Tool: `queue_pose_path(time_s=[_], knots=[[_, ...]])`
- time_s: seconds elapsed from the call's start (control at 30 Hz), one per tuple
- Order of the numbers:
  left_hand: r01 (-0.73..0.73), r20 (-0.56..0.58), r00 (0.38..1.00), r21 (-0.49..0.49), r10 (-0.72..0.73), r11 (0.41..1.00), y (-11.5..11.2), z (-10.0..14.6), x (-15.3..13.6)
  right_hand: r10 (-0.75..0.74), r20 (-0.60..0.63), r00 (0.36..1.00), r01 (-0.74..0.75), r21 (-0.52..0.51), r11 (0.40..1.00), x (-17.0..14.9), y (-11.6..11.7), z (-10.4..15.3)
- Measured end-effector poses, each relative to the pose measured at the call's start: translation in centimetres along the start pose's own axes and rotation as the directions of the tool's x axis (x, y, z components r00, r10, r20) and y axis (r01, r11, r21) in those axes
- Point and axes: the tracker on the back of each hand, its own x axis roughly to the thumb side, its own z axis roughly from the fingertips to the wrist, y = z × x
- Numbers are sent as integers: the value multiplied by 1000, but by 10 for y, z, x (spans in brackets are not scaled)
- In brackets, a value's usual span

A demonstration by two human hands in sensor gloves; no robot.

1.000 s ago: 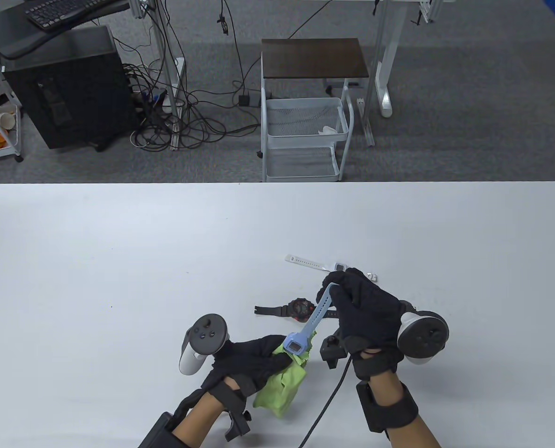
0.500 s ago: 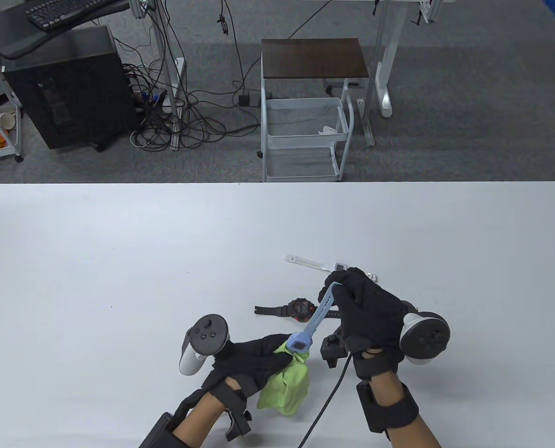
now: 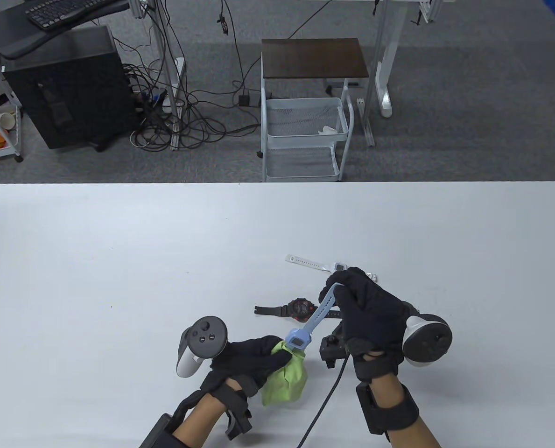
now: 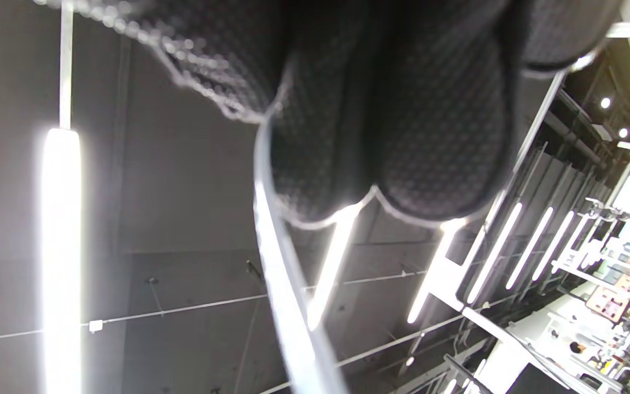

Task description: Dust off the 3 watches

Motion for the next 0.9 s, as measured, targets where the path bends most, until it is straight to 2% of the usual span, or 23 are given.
queue_pose_path(time_s=[0.13,0.43,0.57,0.73,0.9], knots=[[38,-12,999,20,-38,999,1,1,1,-1,-1,1000,1,-4,1000,0,-1,0],[-92,-3,996,-8,92,996,1,-1,-8,-29,-14,999,28,-21,999,-1,-4,-1],[-34,7,999,-28,34,999,0,-2,-4,-34,-19,999,33,-27,999,-2,-5,-1],[-53,22,998,-37,54,998,-2,-2,-3,-36,-16,999,35,-36,999,-1,-6,-1],[-7,27,1000,1,7,1000,-1,0,-1,-36,-12,999,36,-39,999,-2,-7,-1]])
